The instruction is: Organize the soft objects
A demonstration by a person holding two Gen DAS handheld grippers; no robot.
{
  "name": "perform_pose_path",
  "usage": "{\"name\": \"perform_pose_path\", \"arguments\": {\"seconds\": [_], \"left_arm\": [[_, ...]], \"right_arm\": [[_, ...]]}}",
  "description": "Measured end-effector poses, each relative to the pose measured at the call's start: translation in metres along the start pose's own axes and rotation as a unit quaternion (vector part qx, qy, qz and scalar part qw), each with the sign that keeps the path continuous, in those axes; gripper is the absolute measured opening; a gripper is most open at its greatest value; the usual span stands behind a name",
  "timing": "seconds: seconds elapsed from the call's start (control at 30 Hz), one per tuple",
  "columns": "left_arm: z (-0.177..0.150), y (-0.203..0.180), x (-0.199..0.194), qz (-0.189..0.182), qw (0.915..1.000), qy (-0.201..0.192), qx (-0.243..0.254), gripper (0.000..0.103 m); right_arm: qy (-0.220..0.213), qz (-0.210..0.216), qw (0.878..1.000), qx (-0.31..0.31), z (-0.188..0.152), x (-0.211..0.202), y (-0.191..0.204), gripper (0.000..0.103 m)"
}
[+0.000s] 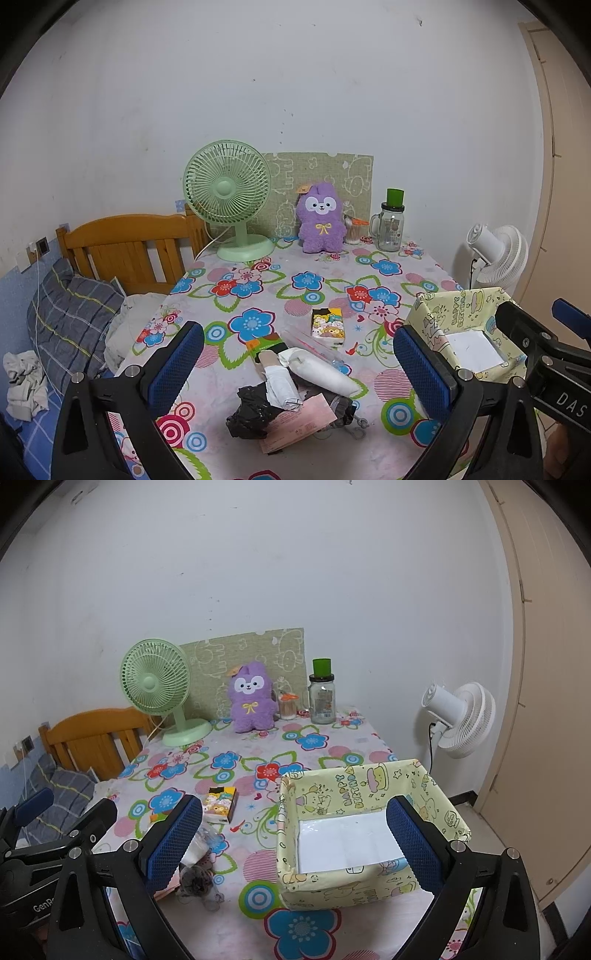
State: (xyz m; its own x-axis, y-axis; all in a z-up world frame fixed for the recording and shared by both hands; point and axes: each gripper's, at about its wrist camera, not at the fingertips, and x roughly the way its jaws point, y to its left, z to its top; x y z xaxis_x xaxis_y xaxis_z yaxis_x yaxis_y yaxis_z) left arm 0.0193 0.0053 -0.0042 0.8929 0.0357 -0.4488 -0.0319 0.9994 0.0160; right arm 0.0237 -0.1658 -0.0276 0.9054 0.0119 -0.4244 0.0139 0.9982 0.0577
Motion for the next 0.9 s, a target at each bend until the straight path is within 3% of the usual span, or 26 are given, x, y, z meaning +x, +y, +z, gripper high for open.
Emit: {"name": "perform_pose_path", "arguments": {"seconds": [0.9], "left_arm": [[0.001,0.0048,-0.0019,-0.001,1.0,-0.004,-0.002,0.102]], "right_arm": [[-0.008,-0.003,1.0,-0.01,0.0021,-0.0054,0.0053,0.101]]}}
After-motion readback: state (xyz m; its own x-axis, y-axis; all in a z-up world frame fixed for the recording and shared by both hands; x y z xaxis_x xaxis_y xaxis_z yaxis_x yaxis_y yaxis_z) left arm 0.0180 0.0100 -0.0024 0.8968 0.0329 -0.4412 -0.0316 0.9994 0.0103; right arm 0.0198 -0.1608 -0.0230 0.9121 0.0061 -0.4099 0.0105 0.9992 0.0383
